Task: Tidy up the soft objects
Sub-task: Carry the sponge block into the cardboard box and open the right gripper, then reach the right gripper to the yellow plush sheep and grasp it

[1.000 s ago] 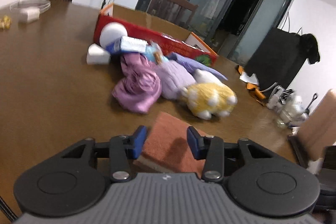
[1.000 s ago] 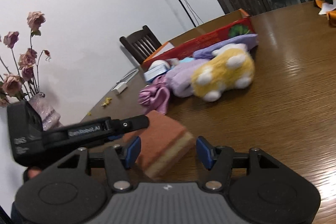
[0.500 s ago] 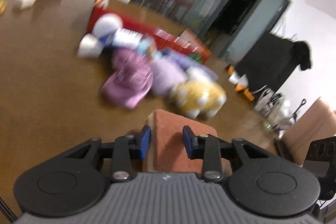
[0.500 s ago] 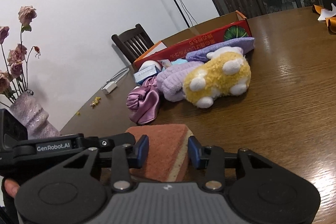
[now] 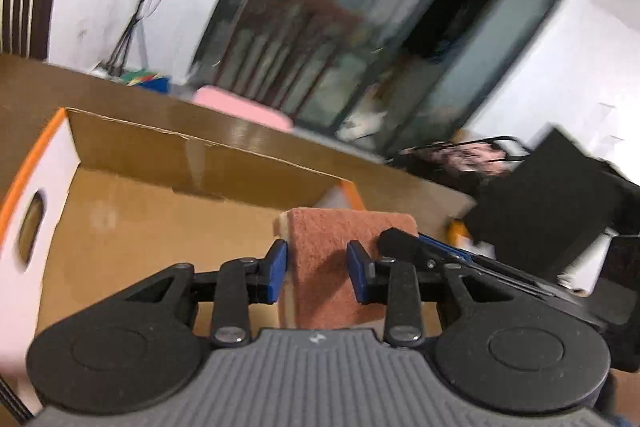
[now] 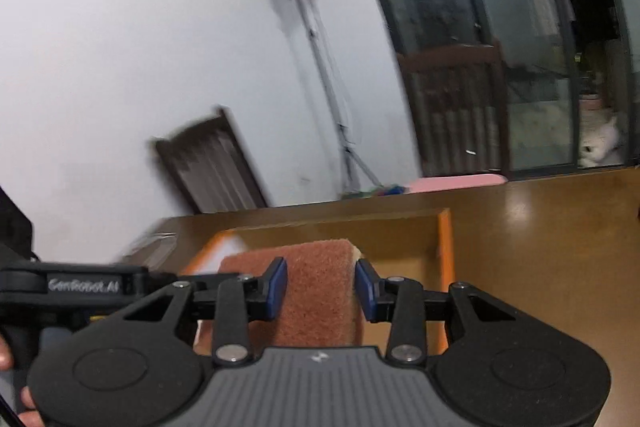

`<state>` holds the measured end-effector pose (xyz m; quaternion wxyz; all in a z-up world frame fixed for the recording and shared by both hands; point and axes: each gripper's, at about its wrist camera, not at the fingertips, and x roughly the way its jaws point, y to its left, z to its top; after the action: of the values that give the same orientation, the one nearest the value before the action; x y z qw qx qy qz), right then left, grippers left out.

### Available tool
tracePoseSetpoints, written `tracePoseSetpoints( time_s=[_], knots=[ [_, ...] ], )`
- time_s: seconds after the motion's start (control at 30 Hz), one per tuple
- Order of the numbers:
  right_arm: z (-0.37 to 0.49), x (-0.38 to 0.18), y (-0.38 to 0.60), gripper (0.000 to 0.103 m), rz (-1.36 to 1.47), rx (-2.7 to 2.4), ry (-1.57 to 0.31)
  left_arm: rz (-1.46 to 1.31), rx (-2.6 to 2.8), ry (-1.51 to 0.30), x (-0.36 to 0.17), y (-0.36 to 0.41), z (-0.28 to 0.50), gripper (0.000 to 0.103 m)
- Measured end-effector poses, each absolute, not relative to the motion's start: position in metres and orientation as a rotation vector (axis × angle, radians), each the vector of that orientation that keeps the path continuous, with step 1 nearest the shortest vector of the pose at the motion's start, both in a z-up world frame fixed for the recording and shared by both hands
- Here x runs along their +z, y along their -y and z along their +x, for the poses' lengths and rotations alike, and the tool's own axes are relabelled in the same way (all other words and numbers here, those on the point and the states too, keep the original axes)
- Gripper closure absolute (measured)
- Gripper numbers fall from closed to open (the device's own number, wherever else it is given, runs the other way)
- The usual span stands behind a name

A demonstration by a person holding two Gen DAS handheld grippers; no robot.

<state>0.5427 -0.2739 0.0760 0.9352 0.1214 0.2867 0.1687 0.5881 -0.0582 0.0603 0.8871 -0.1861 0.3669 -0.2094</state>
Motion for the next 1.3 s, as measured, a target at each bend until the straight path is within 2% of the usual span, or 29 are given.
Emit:
tracePoseSetpoints(
  time_s=[0.13,0.2,0.27,0.37,0.57,0.67,0.73,0.77,0.83,0.9,0.97,1.07,1.17,1.3],
  knots=[
    [0.617,0.051,0.268,0.067,0.195,0.279,-0.664,-0.331,-0.392,-0.826,0.034,0.076,0.658,0.071],
    [0.638,0.042,0.26,0.072,0.127,0.219,-0.685,-0.333,-0.376,-0.878,0.019,0.076,0.681,0.072],
    [0.647,0.036,0.257,0.072,0.104,0.203,-0.697,-0.319,-0.363,-0.856,0.014,0.074,0.686,0.07],
    [0.646,0.034,0.252,0.071,0.058,0.18,-0.676,-0.27,-0.332,-0.81,0.016,0.072,0.681,0.061],
    [0.625,0.056,0.259,0.063,0.034,0.165,-0.632,-0.205,-0.281,-0.76,0.042,0.054,0.654,0.06],
    [0.6,0.082,0.265,0.057,0.017,0.161,-0.604,-0.173,-0.259,-0.714,0.074,0.036,0.624,0.058],
    [0.576,0.103,0.27,0.048,0.001,0.157,-0.574,-0.129,-0.247,-0.655,0.101,0.023,0.591,0.056],
    [0.564,0.112,0.273,0.041,-0.002,0.161,-0.558,-0.106,-0.245,-0.629,0.11,0.02,0.577,0.051],
    [0.534,0.131,0.28,0.039,-0.009,0.163,-0.528,-0.058,-0.233,-0.567,0.133,0.009,0.54,0.042],
    [0.505,0.147,0.285,0.037,-0.02,0.148,-0.507,-0.035,-0.223,-0.533,0.151,0.001,0.508,0.028],
    [0.475,0.16,0.288,0.031,-0.036,0.136,-0.479,-0.006,-0.203,-0.507,0.163,-0.008,0.471,0.021],
    [0.417,0.173,0.291,0.02,-0.028,0.151,-0.411,0.03,-0.174,-0.446,0.164,-0.02,0.409,0.014],
    [0.358,0.171,0.29,0.016,-0.028,0.191,-0.357,0.053,-0.17,-0.355,0.151,-0.034,0.341,0.005],
    [0.283,0.139,0.288,0.008,0.02,0.247,-0.292,0.014,-0.127,-0.288,0.108,-0.049,0.261,0.0]
  ],
)
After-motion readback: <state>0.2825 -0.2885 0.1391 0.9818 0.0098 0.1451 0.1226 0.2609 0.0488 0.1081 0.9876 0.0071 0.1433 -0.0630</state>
